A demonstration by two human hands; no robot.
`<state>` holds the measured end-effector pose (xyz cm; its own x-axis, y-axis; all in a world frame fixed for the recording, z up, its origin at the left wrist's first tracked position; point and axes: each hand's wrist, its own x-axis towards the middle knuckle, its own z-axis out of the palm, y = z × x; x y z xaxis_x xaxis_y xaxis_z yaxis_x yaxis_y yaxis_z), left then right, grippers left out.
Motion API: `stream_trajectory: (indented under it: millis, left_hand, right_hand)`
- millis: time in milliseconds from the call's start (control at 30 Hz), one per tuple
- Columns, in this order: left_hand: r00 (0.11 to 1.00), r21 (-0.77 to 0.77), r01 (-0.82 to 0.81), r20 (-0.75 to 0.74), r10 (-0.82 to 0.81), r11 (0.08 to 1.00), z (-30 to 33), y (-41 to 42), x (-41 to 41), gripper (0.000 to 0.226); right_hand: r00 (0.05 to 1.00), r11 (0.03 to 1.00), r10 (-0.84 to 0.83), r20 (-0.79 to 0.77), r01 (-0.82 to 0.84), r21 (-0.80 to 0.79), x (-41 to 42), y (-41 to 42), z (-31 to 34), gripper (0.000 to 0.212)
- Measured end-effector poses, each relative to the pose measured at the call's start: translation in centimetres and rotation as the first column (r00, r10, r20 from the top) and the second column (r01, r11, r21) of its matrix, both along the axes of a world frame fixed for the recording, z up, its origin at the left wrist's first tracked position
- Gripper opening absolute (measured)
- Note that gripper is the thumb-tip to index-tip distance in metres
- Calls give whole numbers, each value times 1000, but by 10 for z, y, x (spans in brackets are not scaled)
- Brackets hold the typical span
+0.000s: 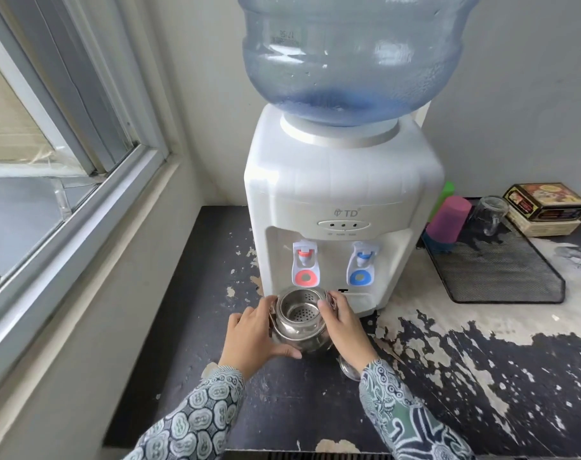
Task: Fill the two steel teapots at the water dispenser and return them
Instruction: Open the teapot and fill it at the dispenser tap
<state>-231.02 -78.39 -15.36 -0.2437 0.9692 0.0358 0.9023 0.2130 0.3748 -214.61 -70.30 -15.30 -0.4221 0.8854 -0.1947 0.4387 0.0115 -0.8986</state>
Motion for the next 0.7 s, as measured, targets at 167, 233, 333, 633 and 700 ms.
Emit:
stream_trajectory:
  millis: [167,233,333,633,700]
  left_hand:
    - [998,-98,3,64,4,995,19,24,-9,114]
    - [998,-115,2,56,4,993,19,31,-11,108]
    - [999,-150,-7,38,13,989,18,38,-14,108]
    - [997,-225,-1,70,17,974,18,47,-19,109]
    - [997,-227,-3,80,21,974,20,47,-18,107]
  right_hand:
    - [1000,1000,0,-3,0,-24,-13,16,5,57]
    - [999,1000,-1,-44,1,-3,-16,20,6,48]
    - [993,999,2,-119,3,38,-20,22,7,38]
    - [988,963,-154,-10,152,224,-34,15,4,25]
    - [983,960,-184,-7,182,212,-35,14,10,36]
